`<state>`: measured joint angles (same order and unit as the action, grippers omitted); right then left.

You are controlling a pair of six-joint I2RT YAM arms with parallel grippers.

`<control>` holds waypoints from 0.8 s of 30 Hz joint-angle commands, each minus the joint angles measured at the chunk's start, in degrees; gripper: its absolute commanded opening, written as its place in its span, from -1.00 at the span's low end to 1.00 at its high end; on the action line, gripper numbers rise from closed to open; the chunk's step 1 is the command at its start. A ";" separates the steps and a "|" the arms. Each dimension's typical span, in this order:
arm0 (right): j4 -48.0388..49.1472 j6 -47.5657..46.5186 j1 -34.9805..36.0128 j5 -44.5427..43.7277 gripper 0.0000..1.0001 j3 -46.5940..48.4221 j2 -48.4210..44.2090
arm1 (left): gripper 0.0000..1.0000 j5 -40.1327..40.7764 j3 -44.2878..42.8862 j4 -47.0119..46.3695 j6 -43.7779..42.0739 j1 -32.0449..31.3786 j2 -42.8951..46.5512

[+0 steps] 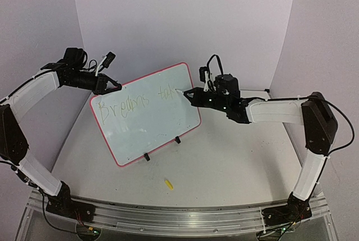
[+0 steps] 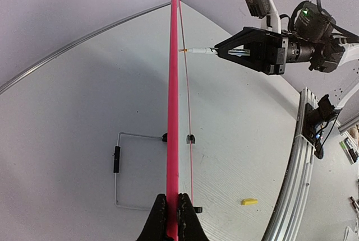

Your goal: Write a sentence on the whiteboard

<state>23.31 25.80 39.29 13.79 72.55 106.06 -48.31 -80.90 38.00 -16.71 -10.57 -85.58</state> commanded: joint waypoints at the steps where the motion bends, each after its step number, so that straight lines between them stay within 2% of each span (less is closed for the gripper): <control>1: 1.53 0.99 -0.32 -4.40 -1.00 0.74 -0.30 | -1.00 -1.57 1.54 2.70 -2.36 -1.54 -0.98; 7: 1.54 1.44 -0.94 -6.57 -1.00 0.99 -0.65 | -1.00 -1.59 1.54 2.70 -2.36 -1.53 -1.10; 24: 3.54 1.84 -1.31 -2.75 -1.00 4.68 2.06 | -1.00 -1.57 1.54 2.70 -2.38 -1.60 -1.18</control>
<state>24.36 27.29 38.26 9.94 74.41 106.46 -48.01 -80.90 37.99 -16.66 -10.57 -85.58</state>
